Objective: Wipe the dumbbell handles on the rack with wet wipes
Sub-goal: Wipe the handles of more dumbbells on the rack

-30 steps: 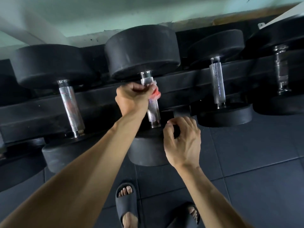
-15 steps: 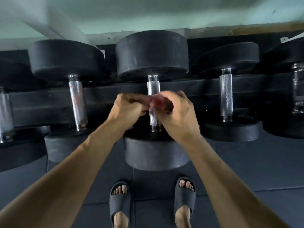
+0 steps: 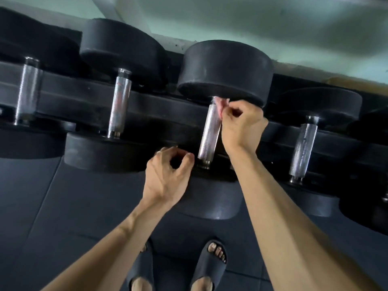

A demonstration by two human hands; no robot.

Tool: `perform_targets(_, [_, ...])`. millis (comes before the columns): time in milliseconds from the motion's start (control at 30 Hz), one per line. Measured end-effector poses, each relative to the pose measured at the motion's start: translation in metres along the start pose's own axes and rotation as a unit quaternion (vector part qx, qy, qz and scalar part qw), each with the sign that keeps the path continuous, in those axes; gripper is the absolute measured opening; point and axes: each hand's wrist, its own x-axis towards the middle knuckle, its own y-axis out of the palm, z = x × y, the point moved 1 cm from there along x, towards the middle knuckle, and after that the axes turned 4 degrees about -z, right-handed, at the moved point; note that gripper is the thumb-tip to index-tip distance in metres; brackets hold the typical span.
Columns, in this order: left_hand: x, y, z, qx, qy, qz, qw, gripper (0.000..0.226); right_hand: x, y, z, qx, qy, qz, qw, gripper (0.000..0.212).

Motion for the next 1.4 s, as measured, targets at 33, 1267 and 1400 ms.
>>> perform_targets(33, [0.000, 0.001, 0.001, 0.004, 0.008, -0.007, 1.000, 0.021, 0.005, 0.002, 0.001, 0.004, 0.027, -0.007, 1.000, 0.025])
perform_targets(1267, [0.001, 0.006, 0.012, 0.036, 0.072, -0.045, 0.996, 0.040, -0.030, -0.035, -0.024, -0.103, 0.075, 0.331, 0.935, 0.021])
perform_targets(1400, [0.001, 0.007, 0.012, 0.033, 0.067, -0.042, 0.996, 0.044, -0.009, -0.037, -0.014, -0.116, 0.049, 0.372, 0.920, 0.018])
